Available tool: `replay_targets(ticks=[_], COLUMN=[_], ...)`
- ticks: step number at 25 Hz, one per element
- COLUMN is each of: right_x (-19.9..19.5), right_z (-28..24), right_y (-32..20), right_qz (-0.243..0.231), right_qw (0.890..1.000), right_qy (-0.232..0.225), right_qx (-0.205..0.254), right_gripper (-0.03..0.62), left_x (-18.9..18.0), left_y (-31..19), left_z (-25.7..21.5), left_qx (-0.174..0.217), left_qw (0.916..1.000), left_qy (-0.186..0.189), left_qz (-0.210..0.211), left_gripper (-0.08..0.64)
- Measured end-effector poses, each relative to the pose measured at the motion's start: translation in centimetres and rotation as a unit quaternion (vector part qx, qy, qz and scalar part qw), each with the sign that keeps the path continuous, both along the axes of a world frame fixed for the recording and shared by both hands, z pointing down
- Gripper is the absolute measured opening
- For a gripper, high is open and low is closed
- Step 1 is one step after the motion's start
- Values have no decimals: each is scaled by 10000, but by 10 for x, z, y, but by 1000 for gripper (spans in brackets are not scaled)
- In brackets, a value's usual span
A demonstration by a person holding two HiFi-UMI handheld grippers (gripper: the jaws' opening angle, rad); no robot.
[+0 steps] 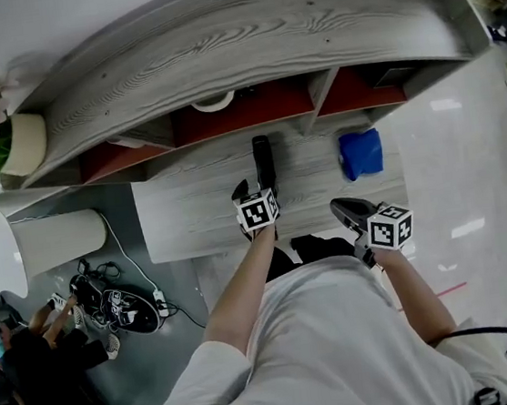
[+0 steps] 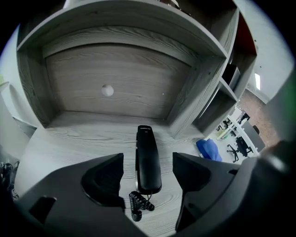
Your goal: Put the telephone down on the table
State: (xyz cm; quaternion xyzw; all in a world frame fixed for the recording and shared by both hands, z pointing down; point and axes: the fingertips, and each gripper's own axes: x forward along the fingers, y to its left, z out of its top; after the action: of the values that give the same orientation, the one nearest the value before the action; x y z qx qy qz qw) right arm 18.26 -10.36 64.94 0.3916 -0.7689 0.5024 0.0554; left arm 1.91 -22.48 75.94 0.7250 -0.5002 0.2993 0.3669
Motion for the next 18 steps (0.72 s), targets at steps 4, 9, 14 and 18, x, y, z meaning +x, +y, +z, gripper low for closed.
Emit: replay_targets(ticks=[4,9,14,18], right_x=[0,-6,-21,-36], right_z=[3,5,1,-7], right_y=[0,1,7,17], right_qz=[11,-1,-36,12], right_qw=[10000,10000,10000,9999], right_qy=[-25,-43,-35,-15], right_qx=[-9,0,47,134], right_gripper=[17,17,17,17], left_x=[-11,-18,-34,-53], left_y=[11,22,34,53], left_z=[-19,-37,-55,-68], left_qx=[93,283,413,473], left_qw=[10000,9993,9988,9982], left_qy=[36,27,-30,133], left_qz=[-3,244,275,340], left_gripper=[313,205,68,11])
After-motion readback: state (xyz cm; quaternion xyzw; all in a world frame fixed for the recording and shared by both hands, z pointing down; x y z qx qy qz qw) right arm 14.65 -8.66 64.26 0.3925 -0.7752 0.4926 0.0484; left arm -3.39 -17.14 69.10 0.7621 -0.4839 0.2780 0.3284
